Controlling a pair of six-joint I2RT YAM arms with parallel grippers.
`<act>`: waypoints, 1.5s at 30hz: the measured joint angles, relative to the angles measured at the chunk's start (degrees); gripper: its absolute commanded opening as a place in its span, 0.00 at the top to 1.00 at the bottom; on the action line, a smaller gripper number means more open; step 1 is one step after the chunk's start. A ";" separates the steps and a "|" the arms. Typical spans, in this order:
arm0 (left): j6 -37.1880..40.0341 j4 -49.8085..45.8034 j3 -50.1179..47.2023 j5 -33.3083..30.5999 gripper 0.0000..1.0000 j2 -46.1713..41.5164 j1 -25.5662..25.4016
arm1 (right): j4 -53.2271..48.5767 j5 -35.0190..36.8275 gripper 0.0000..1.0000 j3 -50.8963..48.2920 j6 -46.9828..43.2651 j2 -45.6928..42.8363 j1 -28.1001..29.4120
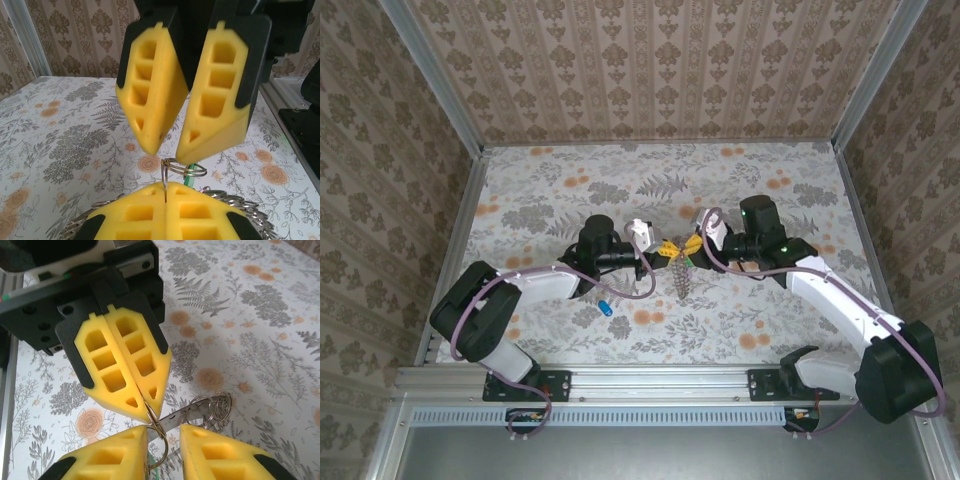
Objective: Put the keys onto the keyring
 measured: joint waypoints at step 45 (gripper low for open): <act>-2.64 4.72 0.00 1.62 1.00 0.17 0.50 | -1.51 0.68 0.73 2.10 -9.60 1.88 -0.22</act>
